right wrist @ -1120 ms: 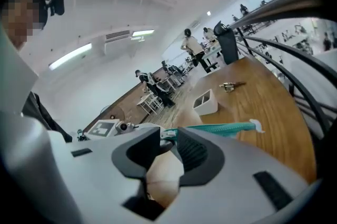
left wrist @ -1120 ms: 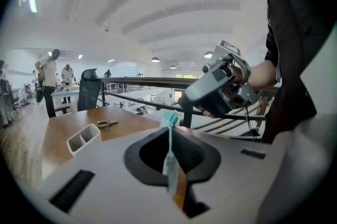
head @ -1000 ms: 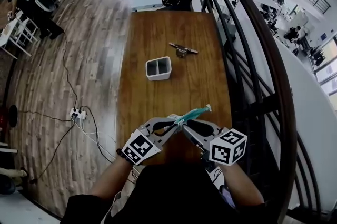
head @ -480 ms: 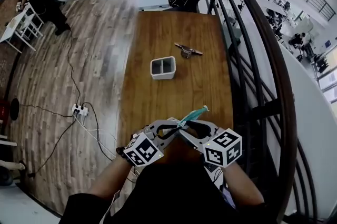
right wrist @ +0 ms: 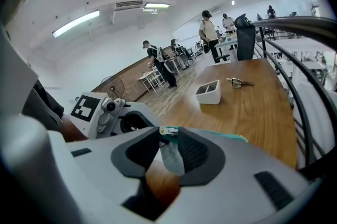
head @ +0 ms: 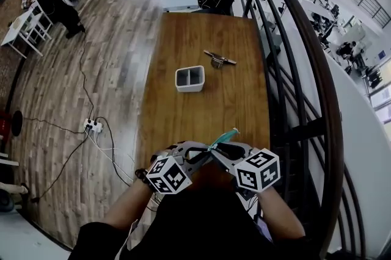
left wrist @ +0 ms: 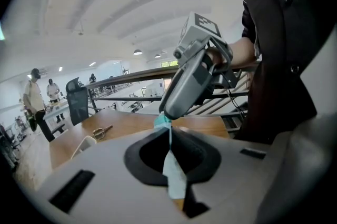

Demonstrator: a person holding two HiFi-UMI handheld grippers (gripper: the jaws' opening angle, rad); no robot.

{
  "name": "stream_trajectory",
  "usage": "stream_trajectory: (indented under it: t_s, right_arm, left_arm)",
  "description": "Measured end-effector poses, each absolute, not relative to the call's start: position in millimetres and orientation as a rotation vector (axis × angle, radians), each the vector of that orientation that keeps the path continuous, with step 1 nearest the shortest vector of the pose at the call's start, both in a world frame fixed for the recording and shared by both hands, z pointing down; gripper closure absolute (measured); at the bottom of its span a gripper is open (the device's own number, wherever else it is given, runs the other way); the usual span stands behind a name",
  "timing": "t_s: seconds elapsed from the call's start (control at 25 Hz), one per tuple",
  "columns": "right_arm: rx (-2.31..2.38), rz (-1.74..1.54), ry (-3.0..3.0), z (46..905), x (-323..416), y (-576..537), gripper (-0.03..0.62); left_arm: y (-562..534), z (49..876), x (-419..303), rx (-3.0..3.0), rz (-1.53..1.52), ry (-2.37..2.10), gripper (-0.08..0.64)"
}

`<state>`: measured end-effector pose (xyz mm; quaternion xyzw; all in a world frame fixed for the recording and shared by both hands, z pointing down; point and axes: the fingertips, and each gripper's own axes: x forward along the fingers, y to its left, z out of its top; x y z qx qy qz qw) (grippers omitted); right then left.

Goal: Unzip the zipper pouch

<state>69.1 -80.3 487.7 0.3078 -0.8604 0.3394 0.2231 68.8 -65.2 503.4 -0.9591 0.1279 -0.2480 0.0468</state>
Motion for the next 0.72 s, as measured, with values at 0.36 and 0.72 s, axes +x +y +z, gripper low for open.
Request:
stream_trajectory:
  t_s: [0.36, 0.72]
  right_arm:
    - [0.808, 0.958, -2.454, 473.7, 74.2, -73.7, 0.577]
    - [0.762, 1.000, -2.471, 481.7, 75.2, -66.7, 0.584]
  left_arm:
    - [-62.2, 501.8, 61.0, -2.960, -0.745, 0.389, 0.541]
    - [-52.0, 503.0, 63.0, -2.966, -0.754, 0.366, 0.541]
